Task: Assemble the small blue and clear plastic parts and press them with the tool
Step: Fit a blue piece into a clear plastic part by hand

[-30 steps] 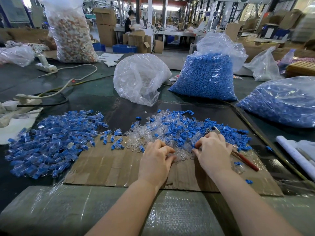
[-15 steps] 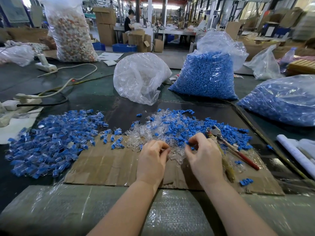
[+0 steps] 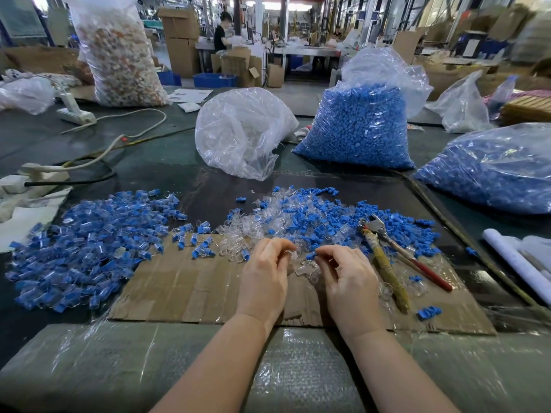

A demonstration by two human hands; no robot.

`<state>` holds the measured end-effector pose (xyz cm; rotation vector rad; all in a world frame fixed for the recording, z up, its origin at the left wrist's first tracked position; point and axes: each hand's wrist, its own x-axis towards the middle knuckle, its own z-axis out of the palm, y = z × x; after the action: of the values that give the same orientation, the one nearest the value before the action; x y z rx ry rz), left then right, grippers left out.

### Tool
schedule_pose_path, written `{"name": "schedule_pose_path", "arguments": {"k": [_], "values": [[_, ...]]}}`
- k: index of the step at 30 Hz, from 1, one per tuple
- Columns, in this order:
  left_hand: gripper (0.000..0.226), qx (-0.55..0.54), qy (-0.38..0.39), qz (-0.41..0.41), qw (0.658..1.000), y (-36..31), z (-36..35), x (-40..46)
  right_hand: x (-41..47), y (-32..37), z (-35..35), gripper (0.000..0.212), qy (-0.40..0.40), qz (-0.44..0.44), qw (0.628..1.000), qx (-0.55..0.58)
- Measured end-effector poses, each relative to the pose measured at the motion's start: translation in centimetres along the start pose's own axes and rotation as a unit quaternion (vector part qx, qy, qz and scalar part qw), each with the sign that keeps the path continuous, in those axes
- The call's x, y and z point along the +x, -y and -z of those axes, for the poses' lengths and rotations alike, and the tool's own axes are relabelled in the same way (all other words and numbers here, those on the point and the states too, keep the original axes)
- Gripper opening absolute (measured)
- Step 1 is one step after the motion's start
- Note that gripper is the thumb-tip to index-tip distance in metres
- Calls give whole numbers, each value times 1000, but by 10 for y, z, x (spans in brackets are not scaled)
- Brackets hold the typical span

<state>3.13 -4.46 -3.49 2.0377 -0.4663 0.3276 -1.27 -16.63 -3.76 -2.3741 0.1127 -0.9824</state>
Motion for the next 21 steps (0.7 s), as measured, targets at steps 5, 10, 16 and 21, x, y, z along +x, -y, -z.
{"name": "schedule_pose_path", "arguments": {"k": [5,10,16,21], "values": [[21,-39,20,32,999,0,0,-1,-1,3,2,7,13,-11,1000,20],[34,-74,25,42,996,2,0,0,-2,3,-1,14,50,-3,999,-16],[30,-89,58,43,993,5,-1,0,-2,5,-3,21,33,10,998,-50],[28,-105,62,53,991,6,0,1,-2,3,-2,12,52,23,998,-34]]}}
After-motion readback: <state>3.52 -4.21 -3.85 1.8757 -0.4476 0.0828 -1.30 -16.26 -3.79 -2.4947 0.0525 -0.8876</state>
